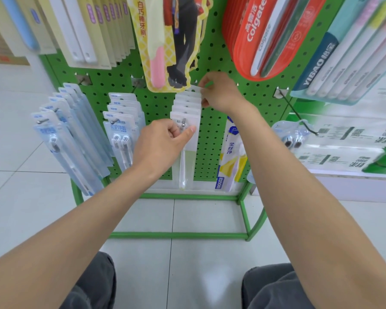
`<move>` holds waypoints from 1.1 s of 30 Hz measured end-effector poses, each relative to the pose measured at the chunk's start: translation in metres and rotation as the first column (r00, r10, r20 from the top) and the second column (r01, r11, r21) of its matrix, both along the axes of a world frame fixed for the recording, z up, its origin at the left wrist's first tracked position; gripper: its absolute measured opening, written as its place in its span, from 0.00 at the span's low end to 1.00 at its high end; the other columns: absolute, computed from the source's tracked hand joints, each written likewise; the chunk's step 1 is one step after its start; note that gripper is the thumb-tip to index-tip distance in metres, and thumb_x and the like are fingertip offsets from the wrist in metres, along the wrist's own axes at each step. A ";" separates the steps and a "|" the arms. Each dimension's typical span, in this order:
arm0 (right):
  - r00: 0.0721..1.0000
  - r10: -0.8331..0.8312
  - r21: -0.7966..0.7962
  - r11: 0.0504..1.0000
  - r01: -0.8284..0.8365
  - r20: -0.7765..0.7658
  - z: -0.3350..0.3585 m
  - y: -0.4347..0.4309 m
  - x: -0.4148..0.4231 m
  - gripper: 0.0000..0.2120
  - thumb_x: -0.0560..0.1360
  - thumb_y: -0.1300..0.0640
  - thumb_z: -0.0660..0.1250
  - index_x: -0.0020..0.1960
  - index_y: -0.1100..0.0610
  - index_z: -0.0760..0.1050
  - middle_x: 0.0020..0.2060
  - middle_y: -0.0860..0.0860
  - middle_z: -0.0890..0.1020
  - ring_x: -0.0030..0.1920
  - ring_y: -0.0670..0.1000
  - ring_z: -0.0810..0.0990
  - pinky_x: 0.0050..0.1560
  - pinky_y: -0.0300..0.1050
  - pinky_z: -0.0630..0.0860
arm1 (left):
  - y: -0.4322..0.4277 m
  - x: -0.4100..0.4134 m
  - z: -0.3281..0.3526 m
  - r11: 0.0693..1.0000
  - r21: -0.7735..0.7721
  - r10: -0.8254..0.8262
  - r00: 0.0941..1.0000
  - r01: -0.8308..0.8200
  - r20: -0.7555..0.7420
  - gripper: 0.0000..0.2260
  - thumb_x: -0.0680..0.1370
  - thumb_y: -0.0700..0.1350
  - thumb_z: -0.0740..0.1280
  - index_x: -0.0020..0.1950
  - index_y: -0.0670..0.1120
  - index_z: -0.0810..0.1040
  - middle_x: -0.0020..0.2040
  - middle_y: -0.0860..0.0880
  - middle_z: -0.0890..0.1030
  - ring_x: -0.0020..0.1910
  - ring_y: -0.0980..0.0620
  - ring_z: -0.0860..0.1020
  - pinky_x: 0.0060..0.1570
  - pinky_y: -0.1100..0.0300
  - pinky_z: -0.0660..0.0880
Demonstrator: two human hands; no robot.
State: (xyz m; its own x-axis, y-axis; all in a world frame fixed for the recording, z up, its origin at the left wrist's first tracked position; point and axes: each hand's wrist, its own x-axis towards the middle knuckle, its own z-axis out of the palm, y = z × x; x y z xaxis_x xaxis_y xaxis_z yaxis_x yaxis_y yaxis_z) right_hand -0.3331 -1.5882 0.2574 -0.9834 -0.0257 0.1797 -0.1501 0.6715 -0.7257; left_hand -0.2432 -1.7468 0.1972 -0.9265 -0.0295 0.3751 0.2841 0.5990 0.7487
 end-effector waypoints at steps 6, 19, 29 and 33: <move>1.000 0.009 -0.032 0.999 -0.010 -0.007 0.000 0.000 -0.002 0.08 0.79 0.64 0.61 0.46 0.54 0.74 0.44 0.56 0.84 0.43 0.53 0.85 0.49 0.53 0.83 | 0.000 0.001 -0.001 1.000 0.022 -0.014 1.000 0.014 -0.001 0.24 0.76 0.59 0.69 0.32 0.40 0.70 0.26 0.52 0.69 0.27 0.53 0.66 0.35 0.56 0.71; 0.996 0.057 0.223 0.974 -0.041 -0.066 0.012 0.007 0.016 0.14 0.81 0.61 0.58 0.63 0.56 0.78 0.64 0.53 0.78 0.62 0.52 0.77 0.58 0.41 0.72 | -0.001 0.004 -0.002 1.000 -0.001 -0.027 0.999 0.027 0.031 0.22 0.76 0.59 0.69 0.32 0.45 0.71 0.26 0.53 0.70 0.27 0.54 0.68 0.34 0.56 0.71; 0.997 -0.024 0.263 0.964 0.044 -0.080 -0.004 0.035 0.103 0.20 0.81 0.57 0.61 0.73 0.57 0.69 0.70 0.53 0.73 0.71 0.52 0.70 0.68 0.42 0.65 | 0.019 0.045 0.005 1.000 -0.007 -0.020 0.999 0.020 0.035 0.18 0.78 0.55 0.68 0.33 0.48 0.69 0.27 0.54 0.70 0.29 0.55 0.68 0.32 0.58 0.64; 0.988 -0.076 0.155 0.983 0.097 -0.136 -0.014 0.054 0.141 0.22 0.82 0.52 0.61 0.74 0.58 0.66 0.72 0.52 0.70 0.73 0.50 0.66 0.67 0.37 0.58 | 0.031 0.057 0.004 0.998 0.010 -0.059 0.997 0.059 0.050 0.17 0.78 0.55 0.68 0.34 0.48 0.71 0.28 0.54 0.71 0.30 0.54 0.69 0.34 0.57 0.69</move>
State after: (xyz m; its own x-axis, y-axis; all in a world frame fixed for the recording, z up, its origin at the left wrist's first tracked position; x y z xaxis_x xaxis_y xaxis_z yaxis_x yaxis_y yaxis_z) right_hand -0.1920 -1.5342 0.2437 -0.9518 0.0201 0.3060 -0.1716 0.7920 -0.5859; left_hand -0.1859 -1.7158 0.2012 -0.9444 0.0230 0.3279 0.2806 0.5759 0.7678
